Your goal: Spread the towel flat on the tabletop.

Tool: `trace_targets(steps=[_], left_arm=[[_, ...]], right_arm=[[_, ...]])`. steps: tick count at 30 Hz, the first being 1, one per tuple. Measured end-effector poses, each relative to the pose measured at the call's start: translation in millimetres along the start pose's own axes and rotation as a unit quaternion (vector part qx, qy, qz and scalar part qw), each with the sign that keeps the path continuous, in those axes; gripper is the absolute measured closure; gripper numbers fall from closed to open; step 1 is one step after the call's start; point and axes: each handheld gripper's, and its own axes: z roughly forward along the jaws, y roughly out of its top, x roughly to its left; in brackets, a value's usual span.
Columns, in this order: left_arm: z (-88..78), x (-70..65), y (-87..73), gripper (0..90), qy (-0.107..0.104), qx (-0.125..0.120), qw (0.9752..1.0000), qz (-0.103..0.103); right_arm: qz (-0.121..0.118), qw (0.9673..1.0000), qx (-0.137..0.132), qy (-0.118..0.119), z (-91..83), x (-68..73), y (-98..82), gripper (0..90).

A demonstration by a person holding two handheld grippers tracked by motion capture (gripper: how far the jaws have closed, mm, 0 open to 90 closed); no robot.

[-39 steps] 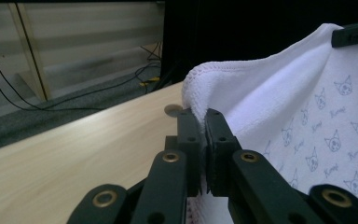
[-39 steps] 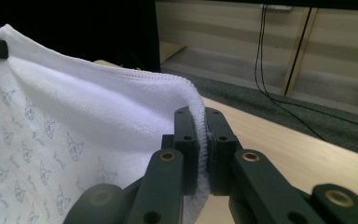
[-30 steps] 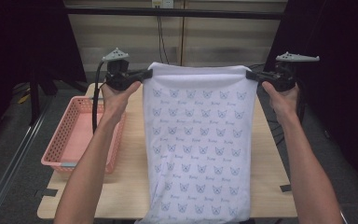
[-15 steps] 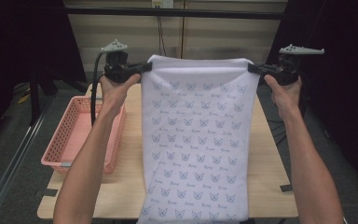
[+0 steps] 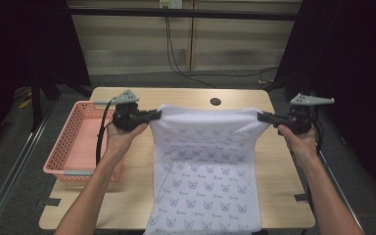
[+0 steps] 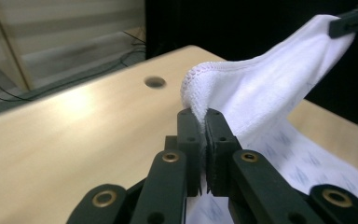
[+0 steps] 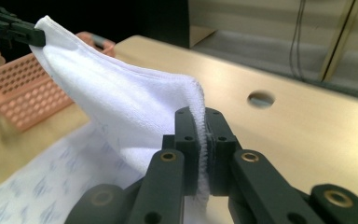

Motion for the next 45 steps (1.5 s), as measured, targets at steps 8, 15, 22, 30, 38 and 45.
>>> trace_targets(steps=[8,15,22,30,38,45], left_arm=[[-14.7,-35.2,-69.5,86.6,-0.035,0.047,0.998,-0.024],[-18.9,-52.5,-119.8,86.2,-0.048,0.103,0.9927,-0.04],[-7.2,-52.1,-141.6,85.1,-0.041,0.147,0.9872,-0.047],[6.7,-51.5,-145.9,85.3,-0.052,0.173,0.9821,-0.055],[11.0,-43.4,-143.4,86.0,-0.022,0.163,0.9843,-0.065],[30.0,-32.9,-133.4,86.2,-0.006,0.159,0.9856,-0.058]], right_arm=[[-0.004,0.9982,0.049,0.035,-24.6,41.0,-60.3,86.1],[0.005,0.9906,0.12,0.065,-22.6,68.6,-112.1,86.1],[0.018,0.9816,0.175,0.074,-6.0,73.5,-141.9,86.0],[0.003,0.9726,0.223,0.067,8.0,75.1,-156.5,86.1],[0.006,0.9762,0.213,0.037,11.5,58.7,-152.5,86.5],[-0.003,0.9782,0.208,0.004,19.5,45.6,-145.5,86.6]])
